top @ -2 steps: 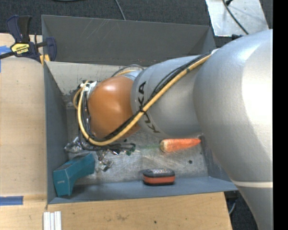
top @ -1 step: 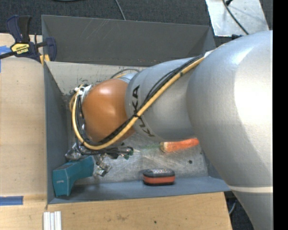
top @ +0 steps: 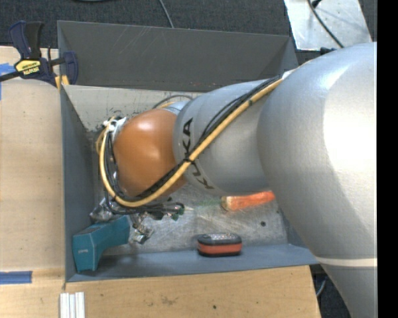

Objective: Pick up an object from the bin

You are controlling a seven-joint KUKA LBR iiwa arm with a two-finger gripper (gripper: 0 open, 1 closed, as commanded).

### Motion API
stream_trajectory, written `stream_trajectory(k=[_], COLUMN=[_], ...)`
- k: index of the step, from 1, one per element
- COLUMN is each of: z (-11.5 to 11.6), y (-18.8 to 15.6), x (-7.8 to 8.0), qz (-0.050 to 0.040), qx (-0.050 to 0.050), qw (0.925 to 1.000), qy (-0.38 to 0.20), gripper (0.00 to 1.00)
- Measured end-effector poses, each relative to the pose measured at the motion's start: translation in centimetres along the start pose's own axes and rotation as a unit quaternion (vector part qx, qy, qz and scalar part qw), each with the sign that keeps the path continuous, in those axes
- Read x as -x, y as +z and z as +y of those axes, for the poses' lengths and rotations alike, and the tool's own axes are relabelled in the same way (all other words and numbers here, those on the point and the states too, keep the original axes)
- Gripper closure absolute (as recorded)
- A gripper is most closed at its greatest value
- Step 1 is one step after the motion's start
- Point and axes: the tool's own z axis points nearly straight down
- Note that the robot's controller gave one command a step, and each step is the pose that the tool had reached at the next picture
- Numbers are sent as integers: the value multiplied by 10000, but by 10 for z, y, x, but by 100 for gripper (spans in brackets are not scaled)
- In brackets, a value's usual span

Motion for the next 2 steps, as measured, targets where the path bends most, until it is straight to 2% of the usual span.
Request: stream_trajectory(k=[1, 2], z=[0, 1], y=[-40, -56], x=[-1, 1], qz=[-62, -170], qx=[32, -2], qw=[10000, 9999], qy=[-50, 26], gripper=[100, 0])
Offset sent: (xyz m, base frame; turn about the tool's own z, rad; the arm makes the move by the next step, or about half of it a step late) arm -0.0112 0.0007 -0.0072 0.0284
